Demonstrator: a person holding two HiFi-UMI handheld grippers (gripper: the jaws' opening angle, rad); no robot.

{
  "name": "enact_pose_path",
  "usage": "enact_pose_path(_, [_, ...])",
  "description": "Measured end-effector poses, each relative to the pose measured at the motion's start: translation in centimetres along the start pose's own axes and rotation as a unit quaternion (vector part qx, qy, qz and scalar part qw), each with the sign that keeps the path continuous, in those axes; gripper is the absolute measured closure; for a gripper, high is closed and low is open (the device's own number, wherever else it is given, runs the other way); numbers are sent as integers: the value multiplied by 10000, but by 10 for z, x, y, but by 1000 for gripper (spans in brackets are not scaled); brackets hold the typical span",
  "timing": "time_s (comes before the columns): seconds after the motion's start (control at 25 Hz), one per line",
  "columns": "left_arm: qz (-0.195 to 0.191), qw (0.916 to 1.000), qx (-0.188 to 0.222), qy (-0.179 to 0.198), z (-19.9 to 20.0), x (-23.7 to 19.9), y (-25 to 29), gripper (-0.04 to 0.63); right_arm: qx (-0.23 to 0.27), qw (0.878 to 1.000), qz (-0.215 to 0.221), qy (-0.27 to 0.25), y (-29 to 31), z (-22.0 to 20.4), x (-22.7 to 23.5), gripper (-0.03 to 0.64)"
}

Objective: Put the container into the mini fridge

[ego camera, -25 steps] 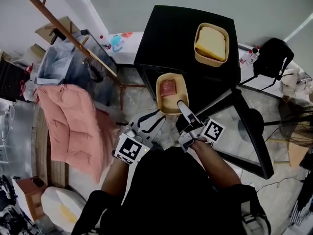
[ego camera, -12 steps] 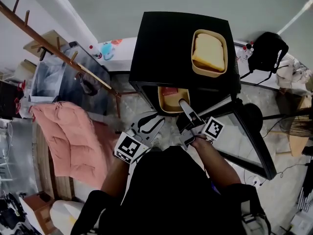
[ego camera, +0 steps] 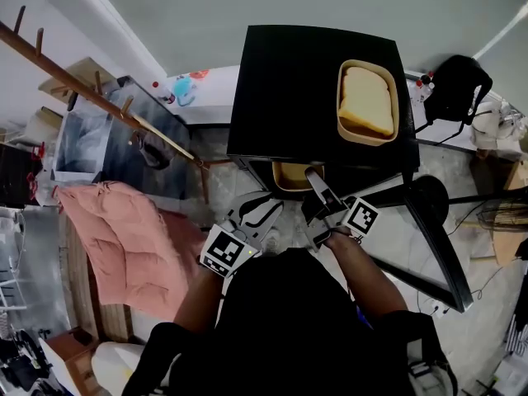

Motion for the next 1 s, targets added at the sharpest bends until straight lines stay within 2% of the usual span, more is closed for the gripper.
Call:
enact_pose_path(0.24, [-27, 10000, 37, 43, 1, -10, -2, 500, 109, 9999, -89, -25, 19, 3, 10, 388])
enact_pose_path(0.88, [-114, 9998, -79, -151, -17, -17, -19, 500, 557, 9968, -213, 529, 43, 8, 30, 391])
enact_pose_path(1.0, [-90, 9998, -151, -122, -20, -17, -23, 500, 470, 9979, -159, 407, 44, 6, 27, 390])
Point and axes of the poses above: the fingertips, and each gripper's own axes: y forward along the fingers, x to its right, z out of its top, the point moved 3 cm from there along -y, backward along the fingers, and after that the axes turned 6 degrees about -y, right-handed, at the moved point
